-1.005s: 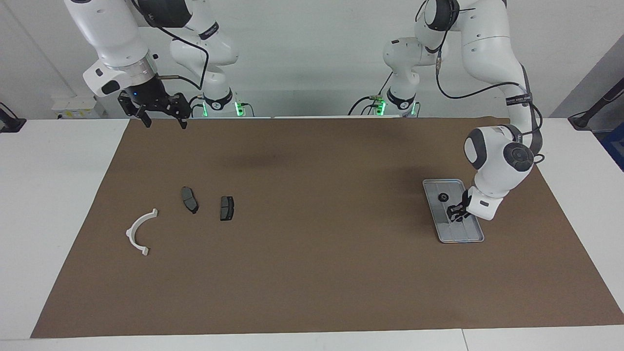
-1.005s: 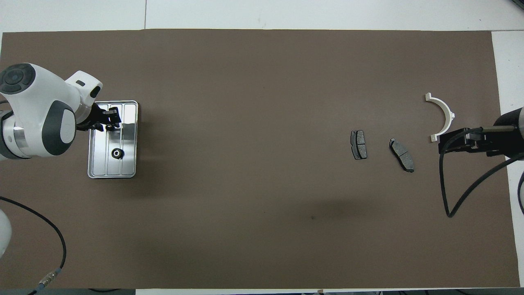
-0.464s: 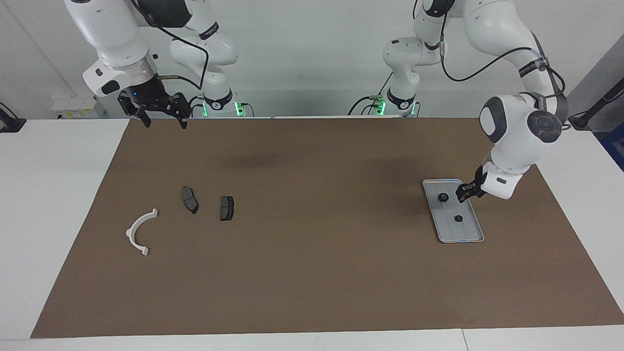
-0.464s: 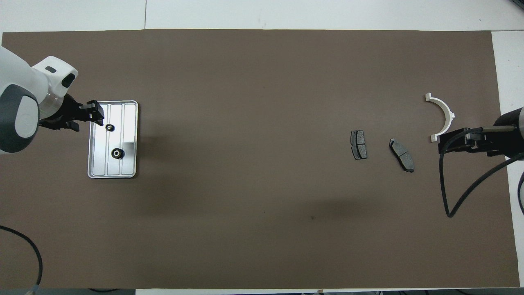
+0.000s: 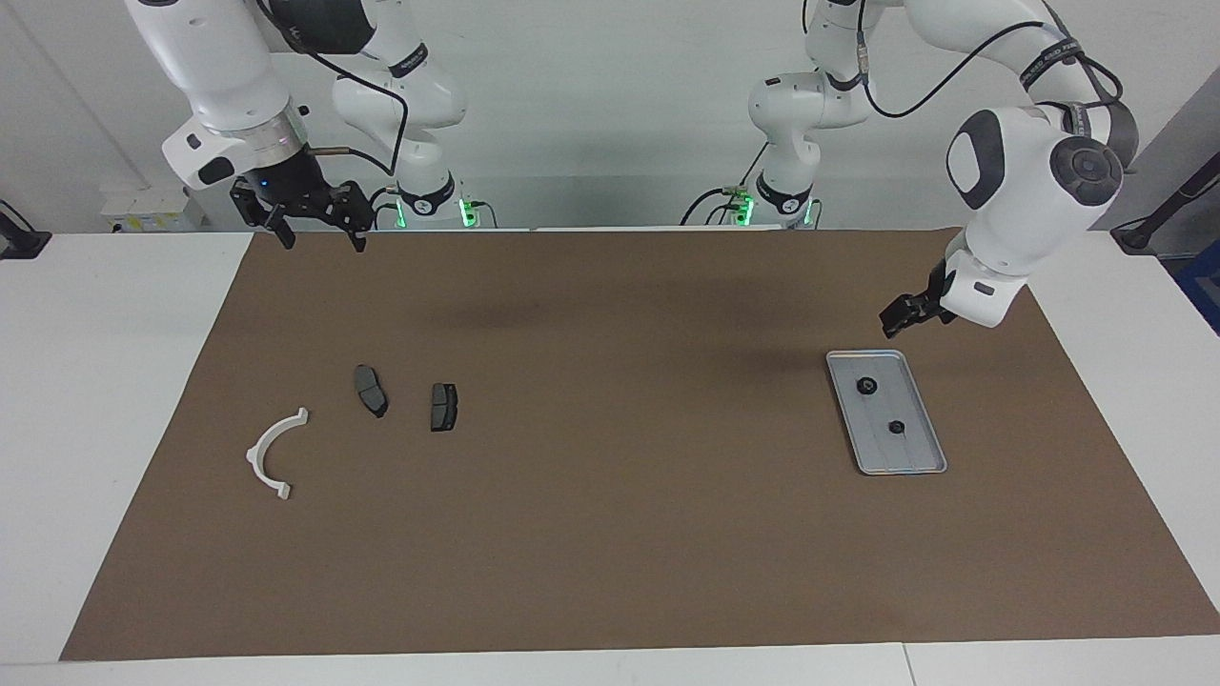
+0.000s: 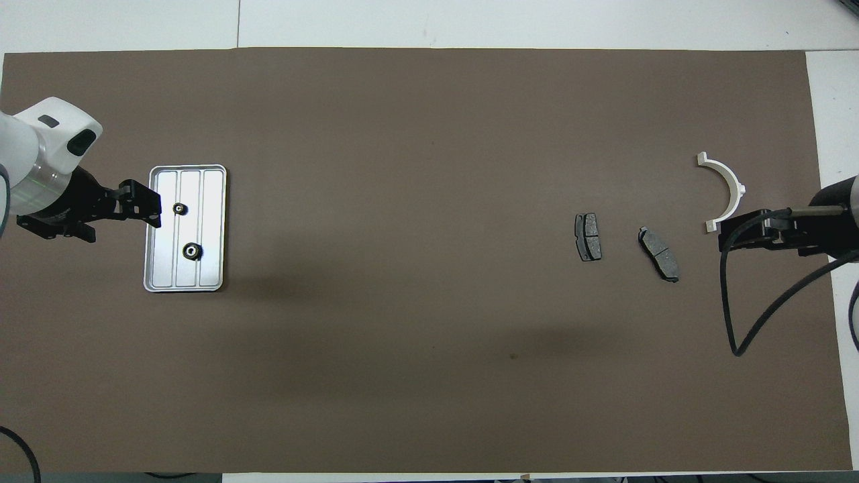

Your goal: Pick bearing gear from pile to tray

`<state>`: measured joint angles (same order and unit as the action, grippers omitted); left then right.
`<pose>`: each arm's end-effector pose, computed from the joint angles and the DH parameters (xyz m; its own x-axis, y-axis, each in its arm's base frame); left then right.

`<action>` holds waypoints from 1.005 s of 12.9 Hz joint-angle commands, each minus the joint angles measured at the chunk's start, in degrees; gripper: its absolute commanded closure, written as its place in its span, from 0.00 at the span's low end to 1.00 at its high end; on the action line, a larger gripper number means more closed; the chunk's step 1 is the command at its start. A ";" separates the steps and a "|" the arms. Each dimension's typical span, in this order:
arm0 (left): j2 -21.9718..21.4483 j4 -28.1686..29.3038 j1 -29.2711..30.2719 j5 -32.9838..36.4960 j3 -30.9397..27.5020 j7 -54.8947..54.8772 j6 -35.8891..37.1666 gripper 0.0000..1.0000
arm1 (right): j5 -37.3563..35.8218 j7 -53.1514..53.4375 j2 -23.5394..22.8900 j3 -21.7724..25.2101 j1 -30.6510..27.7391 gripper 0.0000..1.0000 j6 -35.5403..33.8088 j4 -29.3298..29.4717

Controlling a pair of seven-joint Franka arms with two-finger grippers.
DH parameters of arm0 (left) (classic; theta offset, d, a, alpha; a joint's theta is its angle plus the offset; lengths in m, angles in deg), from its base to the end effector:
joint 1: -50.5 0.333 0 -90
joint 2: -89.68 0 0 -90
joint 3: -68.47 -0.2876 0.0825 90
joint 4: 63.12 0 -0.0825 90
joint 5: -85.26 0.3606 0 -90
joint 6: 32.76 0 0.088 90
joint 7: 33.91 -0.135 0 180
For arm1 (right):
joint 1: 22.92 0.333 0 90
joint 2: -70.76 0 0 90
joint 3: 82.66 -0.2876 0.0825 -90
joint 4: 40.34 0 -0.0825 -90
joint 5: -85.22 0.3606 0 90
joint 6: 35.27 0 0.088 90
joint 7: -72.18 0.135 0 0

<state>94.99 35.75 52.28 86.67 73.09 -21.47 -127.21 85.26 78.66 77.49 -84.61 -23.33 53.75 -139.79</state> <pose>0.5420 -0.0226 0.4556 0.9731 0.1646 -0.1612 0.1581 -0.9860 -0.0524 0.4913 0.0141 0.5531 0.9942 -0.0866 -0.0638 -0.0861 -0.9962 0.0106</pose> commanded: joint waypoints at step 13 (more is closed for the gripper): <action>-5.75 0.97 -2.66 -0.88 0.30 0.22 3.67 0.00 | 0.22 -2.35 1.18 -0.25 -1.00 0.00 1.60 -1.36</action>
<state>89.45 36.33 50.30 86.33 73.82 -21.47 -122.72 85.26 77.72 77.49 -84.54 -23.33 53.76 -139.79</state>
